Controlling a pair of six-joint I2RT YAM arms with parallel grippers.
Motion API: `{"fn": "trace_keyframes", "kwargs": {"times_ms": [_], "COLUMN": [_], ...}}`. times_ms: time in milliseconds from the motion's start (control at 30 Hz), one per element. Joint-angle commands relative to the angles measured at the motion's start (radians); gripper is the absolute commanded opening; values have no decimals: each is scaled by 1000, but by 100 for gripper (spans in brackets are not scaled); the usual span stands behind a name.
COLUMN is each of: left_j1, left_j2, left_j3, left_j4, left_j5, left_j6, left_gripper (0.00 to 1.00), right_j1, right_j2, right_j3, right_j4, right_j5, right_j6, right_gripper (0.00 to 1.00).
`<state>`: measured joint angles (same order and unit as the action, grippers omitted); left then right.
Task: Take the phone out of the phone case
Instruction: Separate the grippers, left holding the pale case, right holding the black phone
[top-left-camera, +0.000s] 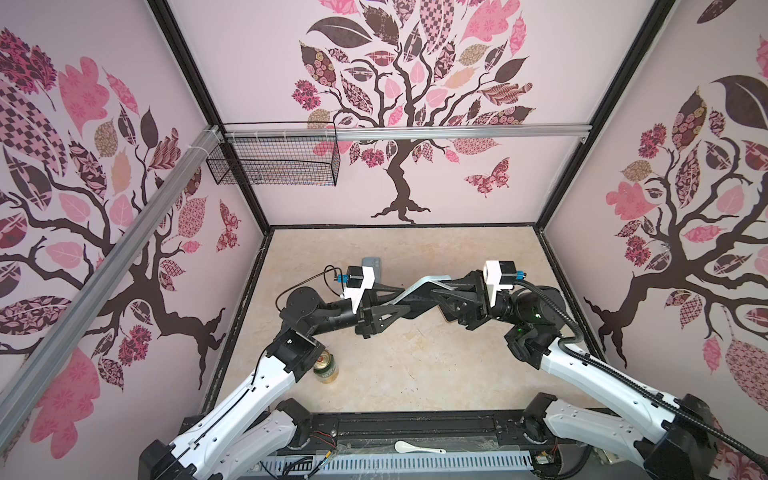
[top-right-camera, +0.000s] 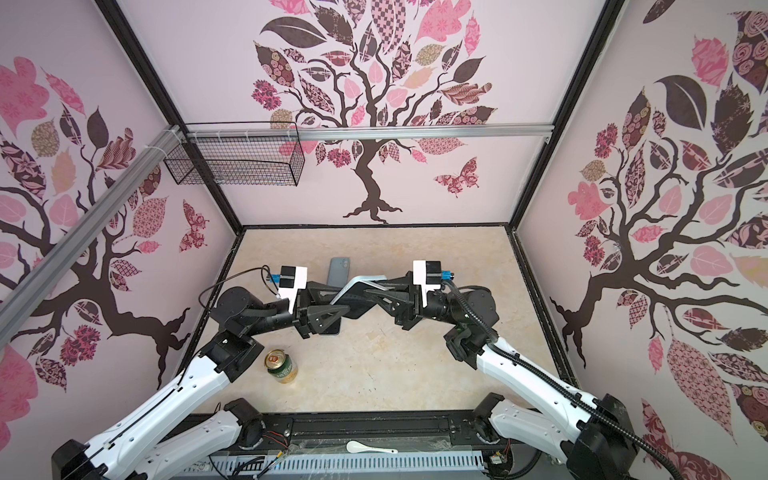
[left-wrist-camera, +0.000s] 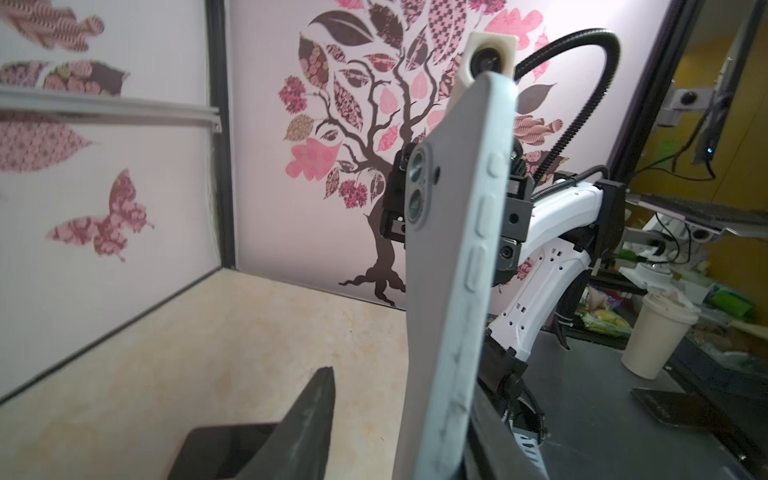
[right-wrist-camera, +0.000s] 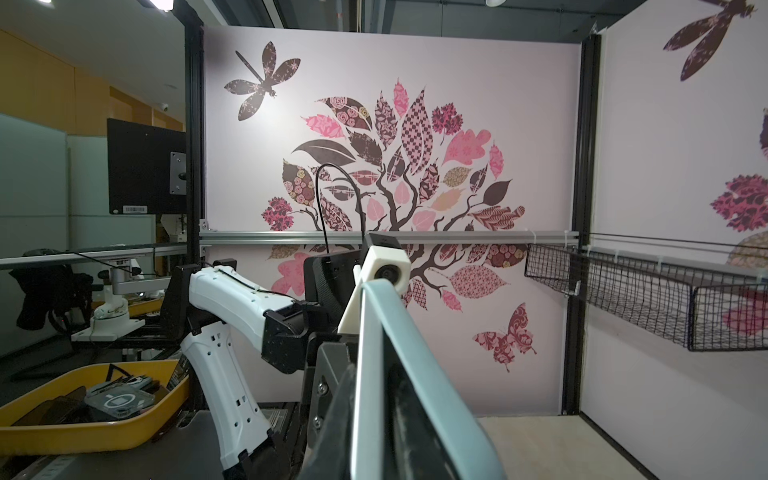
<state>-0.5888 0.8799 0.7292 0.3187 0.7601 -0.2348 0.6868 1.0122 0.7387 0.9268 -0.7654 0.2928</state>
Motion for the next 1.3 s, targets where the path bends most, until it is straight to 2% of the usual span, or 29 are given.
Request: {"fn": "trace_keyframes", "kwargs": {"times_ms": [0,133,200,300,400,533,667,800,1000,1267], "left_j1": [8,8,8,9,9,9,1,-8,-51,-146], "left_j2": [-35,-69,-76,-63,-4,85,114,137,175,240], "left_j3": [62,113,131,178,266,377,397,403,421,440], "left_j4": [-204,-420,-491,-609,-752,-916,-912,-882,-855,-865], "left_j5": [-83,-86,-116,-134,-114,-150,-150,-150,-159,-221], "left_j6": [85,168,187,212,245,294,292,276,270,292], "left_gripper": [70,72,72,73,72,71,71,70,67,62], "right_j1": [-19,-38,-38,-38,-38,-39,-30,30,87,96], "right_j2": [-69,-112,-124,-132,-125,-94,-41,-1,30,33], "right_j3": [17,27,31,35,51,89,143,171,178,177], "right_j4": [-188,-511,-614,-720,-817,-937,-1021,-1074,-1077,-1065], "right_j5": [-71,-24,8,28,54,80,65,134,174,162], "right_j6": [-162,-457,-570,-718,-855,-1010,-1087,-1149,-1162,-1151], "right_gripper": [0,0,0,0,0,0,0,0,0,0]}}
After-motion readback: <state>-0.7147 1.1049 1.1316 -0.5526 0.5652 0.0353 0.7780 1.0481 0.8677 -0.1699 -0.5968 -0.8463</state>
